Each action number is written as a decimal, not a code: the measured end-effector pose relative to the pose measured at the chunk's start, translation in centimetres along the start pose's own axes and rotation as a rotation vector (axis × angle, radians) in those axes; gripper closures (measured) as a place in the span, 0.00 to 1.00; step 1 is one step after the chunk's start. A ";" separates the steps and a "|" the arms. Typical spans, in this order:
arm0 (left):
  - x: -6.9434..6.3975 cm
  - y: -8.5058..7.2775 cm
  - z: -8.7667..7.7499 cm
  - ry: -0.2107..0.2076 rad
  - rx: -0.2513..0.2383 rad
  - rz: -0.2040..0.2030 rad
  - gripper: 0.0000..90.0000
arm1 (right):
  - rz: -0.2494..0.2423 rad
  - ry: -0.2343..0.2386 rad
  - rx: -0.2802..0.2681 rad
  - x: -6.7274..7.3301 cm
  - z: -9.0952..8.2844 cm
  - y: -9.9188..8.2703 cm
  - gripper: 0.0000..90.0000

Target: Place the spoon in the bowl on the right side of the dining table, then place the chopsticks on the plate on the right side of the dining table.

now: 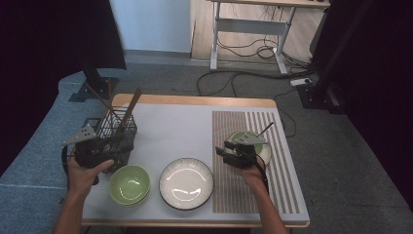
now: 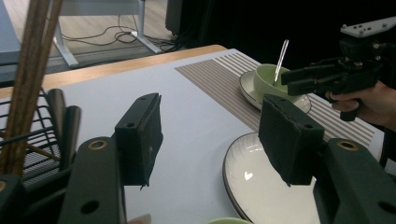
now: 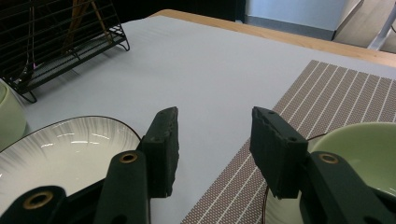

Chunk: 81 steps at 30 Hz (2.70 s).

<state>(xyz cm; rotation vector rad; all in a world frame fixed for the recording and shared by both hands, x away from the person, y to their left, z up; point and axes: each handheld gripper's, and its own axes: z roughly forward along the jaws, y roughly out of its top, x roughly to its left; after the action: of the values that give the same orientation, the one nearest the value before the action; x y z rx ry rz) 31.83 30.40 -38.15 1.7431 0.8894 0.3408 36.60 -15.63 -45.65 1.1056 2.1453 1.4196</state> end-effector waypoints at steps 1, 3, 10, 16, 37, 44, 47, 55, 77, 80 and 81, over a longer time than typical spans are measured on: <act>0.2 0.1 -0.1 0.005 0.000 -0.002 0.44 | 0.000 0.001 0.001 0.0 0.0 0.0 0.58; 0.5 0.3 -0.3 0.015 -0.002 -0.006 0.44 | 0.000 0.000 0.003 0.0 0.1 0.0 0.58; 1.5 1.1 -0.5 0.027 -0.006 -0.009 0.44 | 0.003 -0.003 0.015 -0.2 0.3 -0.1 0.58; 2.0 1.9 -0.5 0.035 -0.008 -0.003 0.44 | 0.006 -0.013 0.013 -0.3 0.2 -0.2 0.58; 5.2 3.0 -0.7 0.094 -0.009 -0.041 0.45 | 0.007 -0.037 0.013 -0.4 0.2 -0.4 0.58; 5.9 3.4 -0.6 0.110 0.011 -0.036 0.45 | -0.003 -0.053 0.009 -0.2 0.1 -0.4 0.59; 6.2 3.5 -0.6 0.116 0.007 -0.043 0.45 | -0.010 -0.053 0.010 -0.1 0.0 -0.4 0.59; 7.0 4.0 -0.4 0.127 0.022 -0.044 0.45 | -0.006 -0.049 0.014 0.0 -0.2 -0.6 0.58; 9.3 4.8 0.1 0.141 0.048 -0.056 0.46 | -0.006 -0.074 0.020 -0.1 -0.9 -1.2 0.57; 9.6 4.8 0.1 0.147 0.046 -0.060 0.46 | -0.004 -0.079 0.020 -0.1 -1.0 -1.3 0.57; 9.7 4.8 0.2 0.150 0.046 -0.063 0.46 | -0.004 -0.079 0.020 -0.2 -1.0 -1.3 0.57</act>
<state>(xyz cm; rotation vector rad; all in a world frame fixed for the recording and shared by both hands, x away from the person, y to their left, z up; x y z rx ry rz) 40.42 36.57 -35.75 1.7447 1.0657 0.4163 35.52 -16.64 -46.37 1.1450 2.1095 1.3324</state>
